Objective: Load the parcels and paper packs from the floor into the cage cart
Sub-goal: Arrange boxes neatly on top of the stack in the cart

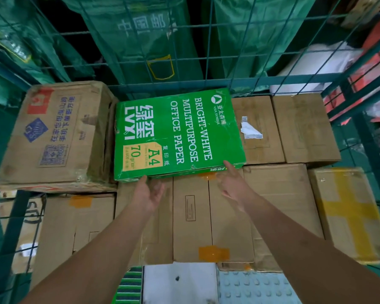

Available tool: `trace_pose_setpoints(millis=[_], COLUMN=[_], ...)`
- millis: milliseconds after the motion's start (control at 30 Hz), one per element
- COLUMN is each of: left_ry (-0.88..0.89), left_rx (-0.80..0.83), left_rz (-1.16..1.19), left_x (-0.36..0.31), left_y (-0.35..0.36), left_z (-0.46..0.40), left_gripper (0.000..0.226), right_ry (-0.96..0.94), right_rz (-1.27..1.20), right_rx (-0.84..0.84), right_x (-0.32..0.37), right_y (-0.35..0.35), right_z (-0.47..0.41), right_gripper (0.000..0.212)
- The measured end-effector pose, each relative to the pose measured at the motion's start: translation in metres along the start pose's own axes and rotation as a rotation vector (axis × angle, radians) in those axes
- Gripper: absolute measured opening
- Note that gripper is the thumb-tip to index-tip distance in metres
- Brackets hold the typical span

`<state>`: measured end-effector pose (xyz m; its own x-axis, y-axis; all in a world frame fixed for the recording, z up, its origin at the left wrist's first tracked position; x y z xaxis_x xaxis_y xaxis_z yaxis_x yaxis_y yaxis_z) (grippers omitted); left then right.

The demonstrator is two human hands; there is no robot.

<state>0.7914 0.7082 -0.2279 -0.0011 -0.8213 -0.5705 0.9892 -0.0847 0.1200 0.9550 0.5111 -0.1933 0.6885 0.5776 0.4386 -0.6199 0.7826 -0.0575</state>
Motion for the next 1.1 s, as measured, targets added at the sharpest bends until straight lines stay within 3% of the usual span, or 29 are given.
trace_pose_setpoints(millis=[133, 367, 600, 733, 833, 1000, 1100], left_ry=[0.031, 0.056, 0.093, 0.166, 0.176, 0.228, 0.234], left_rx=[0.055, 0.238, 0.375, 0.361, 0.318, 0.166, 0.107], left_rz=[-0.068, -0.325, -0.333, -0.333, -0.3, -0.144, -0.068], left_x=[0.01, 0.05, 0.068, 0.066, 0.061, 0.055, 0.056], left_y=[0.0, 0.02, 0.007, -0.029, -0.07, -0.176, -0.233], left_z=[0.014, 0.075, 0.168, 0.213, 0.238, 0.28, 0.312], left_gripper=[0.044, 0.047, 0.048, 0.052, 0.047, 0.045, 0.029], right_ry=[-0.004, 0.097, 0.068, 0.058, 0.058, 0.049, 0.079], right_rz=[0.064, -0.138, -0.148, -0.123, -0.108, -0.003, 0.061], right_rx=[-0.011, 0.074, 0.061, 0.105, 0.164, 0.259, 0.301], right_x=[-0.016, -0.047, -0.078, -0.093, -0.113, -0.158, -0.184], right_y=[-0.009, -0.019, -0.024, -0.01, 0.013, 0.075, 0.11], right_z=[0.012, 0.058, 0.136, 0.184, 0.213, 0.259, 0.287], right_gripper=[0.064, 0.045, 0.044, 0.033, 0.014, 0.007, 0.011])
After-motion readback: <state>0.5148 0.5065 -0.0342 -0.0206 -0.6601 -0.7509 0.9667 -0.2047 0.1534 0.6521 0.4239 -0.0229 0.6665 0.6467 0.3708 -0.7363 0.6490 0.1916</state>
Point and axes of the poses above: each hand's wrist, its own z-axis away from the middle knuckle, its own y-axis out of the palm, x = y × z, the point moved 2 cm from there along -z, towards the middle knuckle, and after that the axes turned 11 degrees about y, right-handed, at the moved point
